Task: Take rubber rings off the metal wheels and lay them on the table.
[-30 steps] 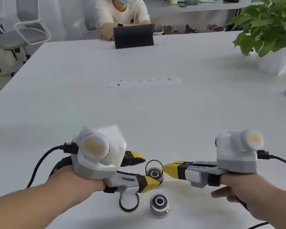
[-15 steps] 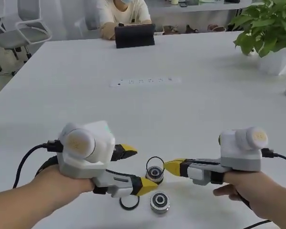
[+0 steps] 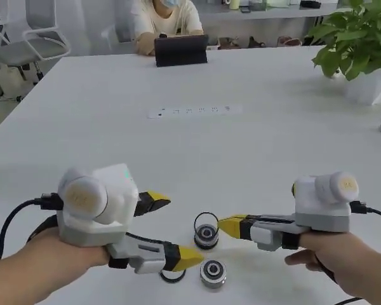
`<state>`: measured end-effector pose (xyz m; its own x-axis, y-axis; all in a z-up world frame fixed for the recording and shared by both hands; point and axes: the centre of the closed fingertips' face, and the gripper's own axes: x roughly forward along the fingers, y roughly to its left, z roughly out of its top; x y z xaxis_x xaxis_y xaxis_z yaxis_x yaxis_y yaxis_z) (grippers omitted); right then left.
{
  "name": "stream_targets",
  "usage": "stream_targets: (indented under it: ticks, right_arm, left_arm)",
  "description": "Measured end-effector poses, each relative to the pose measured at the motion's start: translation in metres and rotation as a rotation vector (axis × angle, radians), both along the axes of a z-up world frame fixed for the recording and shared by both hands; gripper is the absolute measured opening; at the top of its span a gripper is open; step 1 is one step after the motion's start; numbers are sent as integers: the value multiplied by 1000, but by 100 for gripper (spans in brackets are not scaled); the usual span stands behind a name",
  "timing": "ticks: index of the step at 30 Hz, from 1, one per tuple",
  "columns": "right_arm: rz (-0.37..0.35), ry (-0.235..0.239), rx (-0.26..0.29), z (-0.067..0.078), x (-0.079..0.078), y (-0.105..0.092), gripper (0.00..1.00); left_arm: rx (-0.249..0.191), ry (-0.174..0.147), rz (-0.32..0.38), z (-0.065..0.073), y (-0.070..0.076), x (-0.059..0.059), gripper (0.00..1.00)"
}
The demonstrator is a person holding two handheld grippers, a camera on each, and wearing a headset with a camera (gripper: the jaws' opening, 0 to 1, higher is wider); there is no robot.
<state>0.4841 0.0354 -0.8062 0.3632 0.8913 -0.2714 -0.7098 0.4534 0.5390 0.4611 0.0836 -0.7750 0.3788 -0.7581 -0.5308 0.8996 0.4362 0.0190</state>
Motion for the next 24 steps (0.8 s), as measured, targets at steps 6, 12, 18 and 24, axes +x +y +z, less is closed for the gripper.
stream_targets:
  ticks: [6, 12, 18, 24]
  right_arm:
    - [11, 1, -1, 0, -1, 2, 0]
    - [26, 3, 4, 3, -3, 5, 0]
    - [41, 6, 8, 3, -6, 10, 0]
    - [71, 10, 7, 3, -10, 19, 0]
  left_arm:
    - [-2, 1, 19, 1, 11, -3, 72]
    - [1, 6, 38, 1, 22, -6, 75]
    - [-20, 23, 57, 3, 28, -9, 79]
    - [-15, 16, 58, 5, 34, -12, 81]
